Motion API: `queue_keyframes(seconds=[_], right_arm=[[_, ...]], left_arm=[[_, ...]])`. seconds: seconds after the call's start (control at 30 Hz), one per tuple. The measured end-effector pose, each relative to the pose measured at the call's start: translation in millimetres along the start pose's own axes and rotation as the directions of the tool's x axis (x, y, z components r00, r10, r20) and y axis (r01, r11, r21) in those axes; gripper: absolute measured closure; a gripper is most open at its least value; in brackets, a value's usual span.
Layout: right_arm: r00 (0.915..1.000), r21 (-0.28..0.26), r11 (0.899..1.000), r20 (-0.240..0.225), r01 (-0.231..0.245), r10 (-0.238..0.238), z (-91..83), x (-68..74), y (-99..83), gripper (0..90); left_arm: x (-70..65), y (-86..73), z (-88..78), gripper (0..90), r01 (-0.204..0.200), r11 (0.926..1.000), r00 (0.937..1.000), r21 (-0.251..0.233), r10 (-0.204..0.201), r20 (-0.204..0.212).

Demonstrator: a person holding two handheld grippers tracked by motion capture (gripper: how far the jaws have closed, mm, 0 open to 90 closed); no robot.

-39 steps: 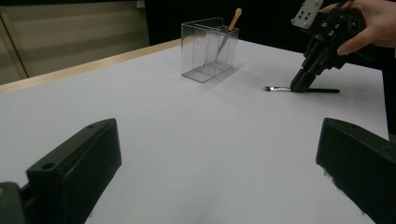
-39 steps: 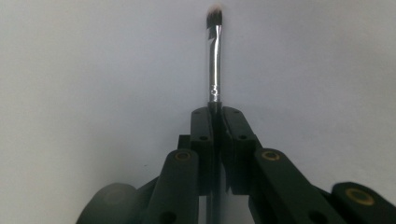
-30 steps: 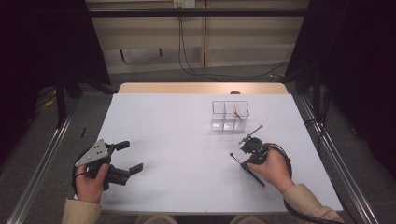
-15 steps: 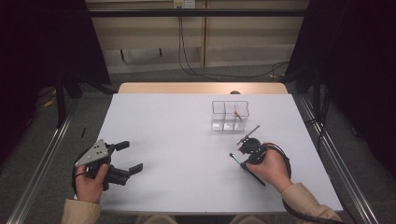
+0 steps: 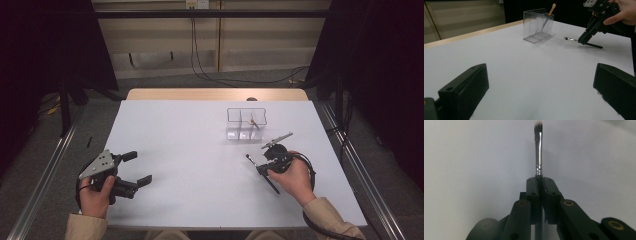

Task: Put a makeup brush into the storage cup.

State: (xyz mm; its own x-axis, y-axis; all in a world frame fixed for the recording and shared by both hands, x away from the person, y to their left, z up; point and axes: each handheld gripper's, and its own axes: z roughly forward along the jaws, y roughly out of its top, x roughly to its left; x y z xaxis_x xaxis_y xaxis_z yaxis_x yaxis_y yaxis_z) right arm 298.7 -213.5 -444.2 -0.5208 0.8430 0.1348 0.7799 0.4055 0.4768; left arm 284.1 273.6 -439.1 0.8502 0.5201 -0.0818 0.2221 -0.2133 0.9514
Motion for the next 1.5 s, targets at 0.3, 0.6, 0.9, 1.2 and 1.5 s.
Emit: queue_keyframes(seconds=[0.3,0.6,0.9,1.2,1.5], right_arm=[[0.9989,-0.240,0.970,-0.019,-0.047,0.044,-12.3,-4.8,-2.5,84.6],[0.9960,-0.413,0.907,-0.048,-0.088,0.075,-20.9,-5.4,-4.8,84.7],[0.9943,-0.538,0.836,-0.058,-0.107,0.089,-25.8,-5.5,-4.9,84.7],[0.9937,-0.628,0.770,-0.060,-0.111,0.094,-31.7,-4.4,-3.3,84.7],[0.9949,-0.706,0.702,-0.033,-0.091,0.095,-39.5,-2.5,-1.5,84.7]], left_arm=[[0.1,0.3,-0.7,0.0,0.001,1.0000,1.0000,-0.006,-0.001,-0.001],[0.5,0.4,-1.4,0.0,0.001,1.0000,1.0000,-0.007,-0.001,-0.005],[0.5,0.0,-2.4,0.0,0.003,1.0000,1.0000,-0.008,-0.003,-0.007],[0.6,-0.1,-2.2,0.0,0.005,1.0000,1.0000,-0.008,-0.005,-0.008],[0.7,-0.5,-2.2,0.0,0.005,0.9999,1.0000,-0.011,-0.005,-0.007]])
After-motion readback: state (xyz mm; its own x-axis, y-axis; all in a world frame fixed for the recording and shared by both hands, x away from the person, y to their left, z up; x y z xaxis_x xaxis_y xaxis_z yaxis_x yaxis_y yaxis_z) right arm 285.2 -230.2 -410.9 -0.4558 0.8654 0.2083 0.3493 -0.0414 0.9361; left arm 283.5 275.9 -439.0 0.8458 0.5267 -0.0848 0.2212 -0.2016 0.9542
